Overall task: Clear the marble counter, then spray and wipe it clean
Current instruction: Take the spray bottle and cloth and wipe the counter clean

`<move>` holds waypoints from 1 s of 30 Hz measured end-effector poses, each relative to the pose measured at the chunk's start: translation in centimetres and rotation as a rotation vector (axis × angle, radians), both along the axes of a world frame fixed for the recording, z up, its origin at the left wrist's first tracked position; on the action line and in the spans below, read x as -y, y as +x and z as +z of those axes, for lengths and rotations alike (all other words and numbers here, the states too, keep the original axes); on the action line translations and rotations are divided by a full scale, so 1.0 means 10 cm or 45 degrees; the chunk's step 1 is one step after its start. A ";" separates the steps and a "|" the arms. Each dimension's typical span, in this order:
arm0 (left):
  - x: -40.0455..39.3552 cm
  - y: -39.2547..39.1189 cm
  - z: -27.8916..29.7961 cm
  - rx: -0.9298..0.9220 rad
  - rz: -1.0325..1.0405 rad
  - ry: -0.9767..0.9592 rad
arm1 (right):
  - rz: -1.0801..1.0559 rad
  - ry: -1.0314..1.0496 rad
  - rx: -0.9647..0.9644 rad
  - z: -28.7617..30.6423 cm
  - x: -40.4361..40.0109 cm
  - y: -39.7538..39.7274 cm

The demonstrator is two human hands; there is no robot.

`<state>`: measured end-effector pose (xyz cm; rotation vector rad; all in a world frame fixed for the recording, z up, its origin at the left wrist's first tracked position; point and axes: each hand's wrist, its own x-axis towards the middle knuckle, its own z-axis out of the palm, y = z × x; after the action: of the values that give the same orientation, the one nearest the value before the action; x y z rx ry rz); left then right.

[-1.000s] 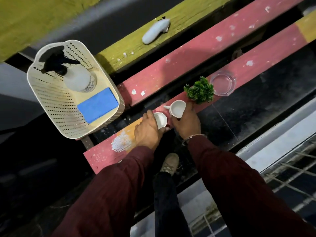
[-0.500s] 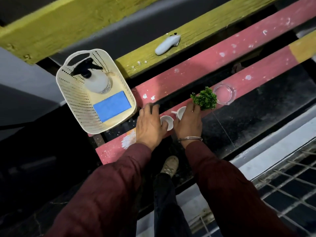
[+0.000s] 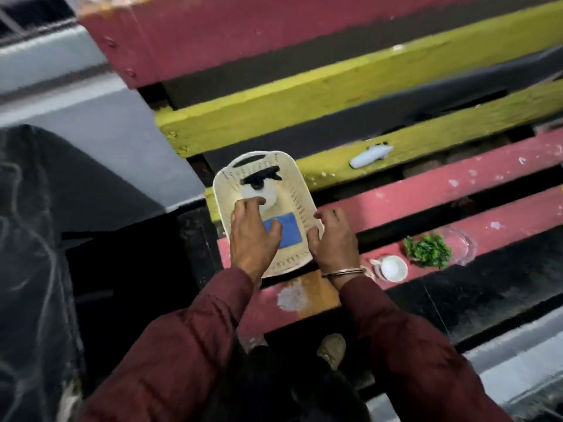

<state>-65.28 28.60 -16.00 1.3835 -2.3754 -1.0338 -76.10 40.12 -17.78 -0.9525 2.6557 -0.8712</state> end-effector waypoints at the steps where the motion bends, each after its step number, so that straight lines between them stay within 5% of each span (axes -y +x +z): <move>1: 0.15 0.02 -0.01 0.001 0.045 0.031 | 0.055 0.053 0.061 -0.03 0.14 0.03; 7: 0.65 -0.05 -0.22 0.018 0.116 0.219 | 0.287 0.509 0.279 -0.29 0.65 0.09; 15: 0.96 -0.26 -0.77 -0.235 0.241 0.464 | 0.558 0.839 0.137 -0.85 0.98 -0.08; 24: 0.93 -0.57 -0.98 -0.410 0.380 0.565 | 0.716 0.952 -0.148 -1.26 1.05 -0.12; 30: 0.90 -0.59 -1.05 -0.460 0.363 0.575 | 0.690 0.940 0.191 -1.10 1.09 -0.16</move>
<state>-71.18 19.64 -26.49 1.4586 -1.6956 -1.6336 -77.67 29.18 -28.75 -1.2136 2.1197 0.1494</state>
